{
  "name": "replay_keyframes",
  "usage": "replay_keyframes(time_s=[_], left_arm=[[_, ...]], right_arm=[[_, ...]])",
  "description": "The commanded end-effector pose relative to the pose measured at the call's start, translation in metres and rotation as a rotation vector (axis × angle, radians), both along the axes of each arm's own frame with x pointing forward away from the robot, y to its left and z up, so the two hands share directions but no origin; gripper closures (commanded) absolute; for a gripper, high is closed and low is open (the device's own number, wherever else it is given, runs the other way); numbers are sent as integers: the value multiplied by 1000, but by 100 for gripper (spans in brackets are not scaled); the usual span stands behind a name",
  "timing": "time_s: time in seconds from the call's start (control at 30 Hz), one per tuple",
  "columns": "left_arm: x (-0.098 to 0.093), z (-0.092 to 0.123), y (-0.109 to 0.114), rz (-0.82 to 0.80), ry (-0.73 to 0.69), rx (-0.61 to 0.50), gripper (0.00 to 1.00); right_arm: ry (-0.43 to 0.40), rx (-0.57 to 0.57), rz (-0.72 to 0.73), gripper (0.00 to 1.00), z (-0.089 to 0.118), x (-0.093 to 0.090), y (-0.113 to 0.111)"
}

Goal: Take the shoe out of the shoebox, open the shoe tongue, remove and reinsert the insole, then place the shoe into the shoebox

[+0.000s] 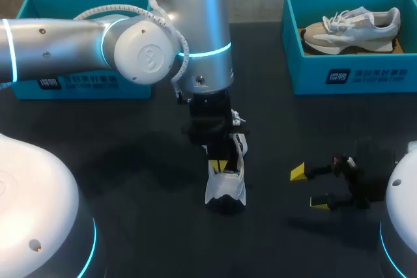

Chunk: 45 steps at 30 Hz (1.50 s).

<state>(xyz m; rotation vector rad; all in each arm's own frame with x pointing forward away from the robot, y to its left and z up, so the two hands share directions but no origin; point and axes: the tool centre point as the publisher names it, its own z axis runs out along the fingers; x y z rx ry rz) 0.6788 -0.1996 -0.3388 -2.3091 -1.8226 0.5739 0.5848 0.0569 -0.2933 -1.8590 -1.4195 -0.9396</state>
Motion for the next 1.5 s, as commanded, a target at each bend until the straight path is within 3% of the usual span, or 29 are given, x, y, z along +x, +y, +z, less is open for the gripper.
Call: replay_keyframes(time_s=[0.03,1.5], left_arm=[[5,5,3,9,-11,-4,100],[-20,-44,3,-46,10,133,100]], right_arm=[[-1,-3,-2,0,2,-2,0],[-1,-3,-2,0,2,-2,0]])
